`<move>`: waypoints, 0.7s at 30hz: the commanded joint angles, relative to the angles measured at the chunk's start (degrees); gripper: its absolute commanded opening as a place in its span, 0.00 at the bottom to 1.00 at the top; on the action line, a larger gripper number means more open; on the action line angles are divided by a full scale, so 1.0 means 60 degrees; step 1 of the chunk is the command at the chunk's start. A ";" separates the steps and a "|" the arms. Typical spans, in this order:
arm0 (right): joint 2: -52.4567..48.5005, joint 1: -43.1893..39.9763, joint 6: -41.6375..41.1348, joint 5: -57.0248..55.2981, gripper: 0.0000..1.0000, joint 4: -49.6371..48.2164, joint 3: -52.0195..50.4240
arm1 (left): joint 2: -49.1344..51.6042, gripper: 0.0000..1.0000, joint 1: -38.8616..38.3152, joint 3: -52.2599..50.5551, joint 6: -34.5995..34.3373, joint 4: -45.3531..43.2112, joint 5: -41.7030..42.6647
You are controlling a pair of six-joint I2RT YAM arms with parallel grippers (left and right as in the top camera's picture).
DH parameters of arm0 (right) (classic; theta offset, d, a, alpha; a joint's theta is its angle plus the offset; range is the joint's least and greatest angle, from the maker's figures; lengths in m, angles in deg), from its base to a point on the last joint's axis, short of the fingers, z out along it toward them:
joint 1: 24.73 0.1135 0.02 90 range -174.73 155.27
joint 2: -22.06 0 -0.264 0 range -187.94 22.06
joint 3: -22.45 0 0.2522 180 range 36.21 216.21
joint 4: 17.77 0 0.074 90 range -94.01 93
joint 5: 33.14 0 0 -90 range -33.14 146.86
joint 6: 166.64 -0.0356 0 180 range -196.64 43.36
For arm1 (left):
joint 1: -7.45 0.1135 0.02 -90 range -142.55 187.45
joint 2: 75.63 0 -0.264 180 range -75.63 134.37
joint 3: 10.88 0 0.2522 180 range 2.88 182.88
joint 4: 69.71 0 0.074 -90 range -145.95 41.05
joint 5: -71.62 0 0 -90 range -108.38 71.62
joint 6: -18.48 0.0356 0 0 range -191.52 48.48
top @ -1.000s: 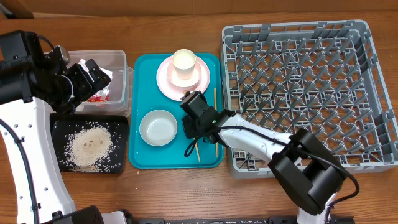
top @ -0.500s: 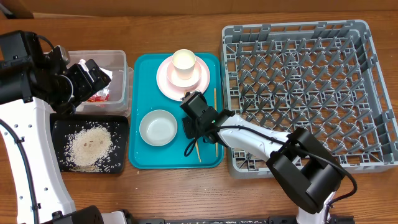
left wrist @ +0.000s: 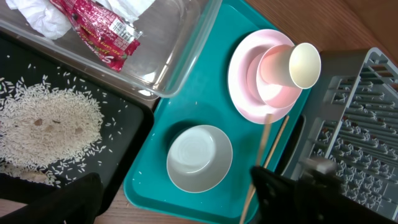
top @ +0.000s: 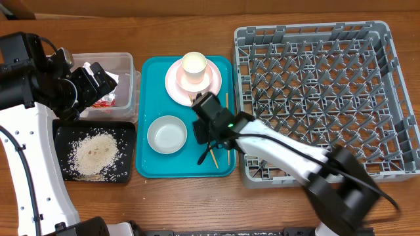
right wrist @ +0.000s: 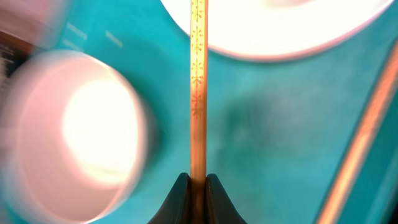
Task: Sort waste into correct bins and load items into the dishwasher
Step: 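Close the right gripper on a chopstick and lift it, then carry the chopstick with the right gripper into the gray rack and release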
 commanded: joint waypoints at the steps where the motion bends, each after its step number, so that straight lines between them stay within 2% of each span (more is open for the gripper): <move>1: 0.1796 -0.0149 0.0736 -0.0055 0.04 0.0175 0.0601 | -0.0124 1.00 -0.0004 0.0117 0.0208 -0.0007 -0.0029; 8: 0.3064 -0.1260 0.1220 -0.1916 0.04 0.1698 0.0601 | -0.0124 1.00 -0.0004 0.0117 0.0208 -0.0007 -0.0029; 12: 0.2936 -0.2233 0.1880 -0.1920 0.04 0.2189 0.0514 | -0.0127 1.00 -0.0004 0.0117 0.0208 -0.0007 -0.0029; 21: 0.1945 -0.3785 0.2004 -0.1716 0.04 0.2528 0.0357 | -0.0127 1.00 -0.0004 0.0117 0.0208 -0.0007 -0.0033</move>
